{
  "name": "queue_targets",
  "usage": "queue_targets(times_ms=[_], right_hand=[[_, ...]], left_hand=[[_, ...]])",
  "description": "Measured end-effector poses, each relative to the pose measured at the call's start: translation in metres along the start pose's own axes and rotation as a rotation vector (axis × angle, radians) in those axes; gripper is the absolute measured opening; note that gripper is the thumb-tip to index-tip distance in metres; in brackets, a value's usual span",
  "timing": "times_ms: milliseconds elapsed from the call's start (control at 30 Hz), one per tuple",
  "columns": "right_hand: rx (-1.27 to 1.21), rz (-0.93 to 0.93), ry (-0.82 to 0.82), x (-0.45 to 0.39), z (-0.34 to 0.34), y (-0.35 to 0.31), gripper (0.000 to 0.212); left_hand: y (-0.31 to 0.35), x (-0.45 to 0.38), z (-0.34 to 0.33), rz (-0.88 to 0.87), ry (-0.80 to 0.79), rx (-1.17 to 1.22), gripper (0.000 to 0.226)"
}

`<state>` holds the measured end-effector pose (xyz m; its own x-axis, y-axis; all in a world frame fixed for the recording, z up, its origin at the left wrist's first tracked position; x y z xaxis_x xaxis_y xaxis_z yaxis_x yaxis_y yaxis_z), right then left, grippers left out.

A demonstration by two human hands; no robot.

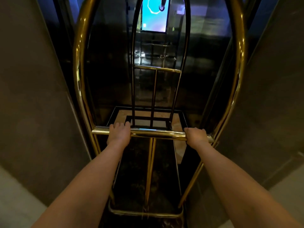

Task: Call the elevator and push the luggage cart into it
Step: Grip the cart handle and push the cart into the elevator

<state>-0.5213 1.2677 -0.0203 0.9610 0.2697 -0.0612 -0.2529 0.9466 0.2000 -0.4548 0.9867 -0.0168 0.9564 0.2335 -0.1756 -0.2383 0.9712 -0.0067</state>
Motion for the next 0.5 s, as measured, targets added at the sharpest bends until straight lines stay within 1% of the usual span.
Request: queue_targets(times_ms=[167, 267, 400, 500], right_hand=[[-0.012, 0.029, 0.019, -0.045, -0.009, 0.004, 0.021], [-0.008, 0.045, 0.042, -0.066, -0.010, 0.006, 0.021], [-0.025, 0.063, 0.063, -0.093, -0.007, 0.008, 0.020], [-0.044, 0.059, 0.041, -0.116, -0.008, 0.012, 0.018]], left_hand=[[0.002, -0.043, -0.013, -0.009, -0.015, 0.106, 0.037], [0.002, -0.066, -0.018, -0.012, -0.022, 0.123, 0.033], [0.007, -0.095, -0.021, -0.009, 0.017, 0.140, 0.034], [0.010, -0.116, -0.023, 0.004, 0.030, 0.129, 0.037]])
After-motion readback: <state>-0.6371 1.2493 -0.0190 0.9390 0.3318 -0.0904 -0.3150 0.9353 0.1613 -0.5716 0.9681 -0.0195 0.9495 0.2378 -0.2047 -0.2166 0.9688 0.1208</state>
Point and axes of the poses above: each hand's wrist, its own x-axis away from the middle knuckle, its own z-axis out of the back of the hand, y = z × x, the point moved 8 cm from there along -x, towards the middle knuckle, and after that the axes turned 5 degrees about x, right-handed, at the moved point
